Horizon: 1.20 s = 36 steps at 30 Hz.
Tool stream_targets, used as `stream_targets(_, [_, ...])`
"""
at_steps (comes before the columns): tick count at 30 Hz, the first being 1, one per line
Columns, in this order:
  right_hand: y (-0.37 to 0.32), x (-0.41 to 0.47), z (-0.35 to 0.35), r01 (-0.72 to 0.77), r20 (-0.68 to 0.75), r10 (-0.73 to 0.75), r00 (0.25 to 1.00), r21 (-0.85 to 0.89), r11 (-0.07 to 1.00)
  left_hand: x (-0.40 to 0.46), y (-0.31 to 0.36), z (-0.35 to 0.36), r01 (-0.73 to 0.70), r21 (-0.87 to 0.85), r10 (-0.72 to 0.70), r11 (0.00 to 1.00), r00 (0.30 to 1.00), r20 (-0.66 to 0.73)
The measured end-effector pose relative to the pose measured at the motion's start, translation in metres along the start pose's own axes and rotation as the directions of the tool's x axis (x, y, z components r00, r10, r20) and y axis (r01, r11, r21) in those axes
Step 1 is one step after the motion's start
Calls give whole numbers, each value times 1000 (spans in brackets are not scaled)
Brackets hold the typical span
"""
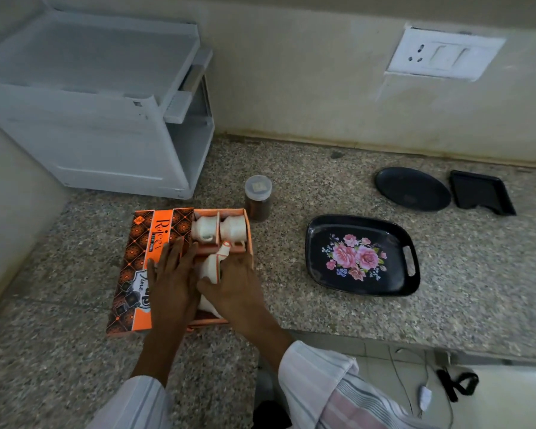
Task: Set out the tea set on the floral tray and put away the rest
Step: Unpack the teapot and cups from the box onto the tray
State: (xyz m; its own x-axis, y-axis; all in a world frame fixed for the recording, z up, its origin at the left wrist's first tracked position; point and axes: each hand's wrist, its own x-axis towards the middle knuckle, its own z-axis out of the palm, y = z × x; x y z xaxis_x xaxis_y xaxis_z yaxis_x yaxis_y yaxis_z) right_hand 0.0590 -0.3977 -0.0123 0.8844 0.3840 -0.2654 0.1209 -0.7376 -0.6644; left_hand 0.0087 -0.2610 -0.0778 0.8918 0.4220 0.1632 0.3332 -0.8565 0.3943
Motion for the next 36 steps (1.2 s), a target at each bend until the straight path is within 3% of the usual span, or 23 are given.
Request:
stream_targets(6, [18, 7, -60, -27, -128, 28, 991, 10, 1000, 22, 63, 6, -227, -317, 207, 921, 974, -94])
stream_targets(11, [70, 17, -118, -126, -268, 117, 956, -18, 992, 45, 139, 51, -315, -470, 341, 824, 940, -31])
stream_targets(19, [135, 52, -143, -293, -342, 243, 908, -104, 950, 64, 204, 124, -173, -612, 374, 772, 902, 216])
stream_targets(26, [158, 68, -137, -289, -413, 185, 892, -206, 935, 73, 199, 160, -209, -536, 378, 818, 897, 227])
stream_targets(32, [170, 63, -136, -264, -436, 146, 888, -223, 938, 58, 204, 154, -48, -614, 263, 788, 928, 265])
stream_targets(36, [168, 58, -133, -249, -463, 160, 872, -138, 959, 54, 207, 157, 26, -645, 221, 764, 928, 300])
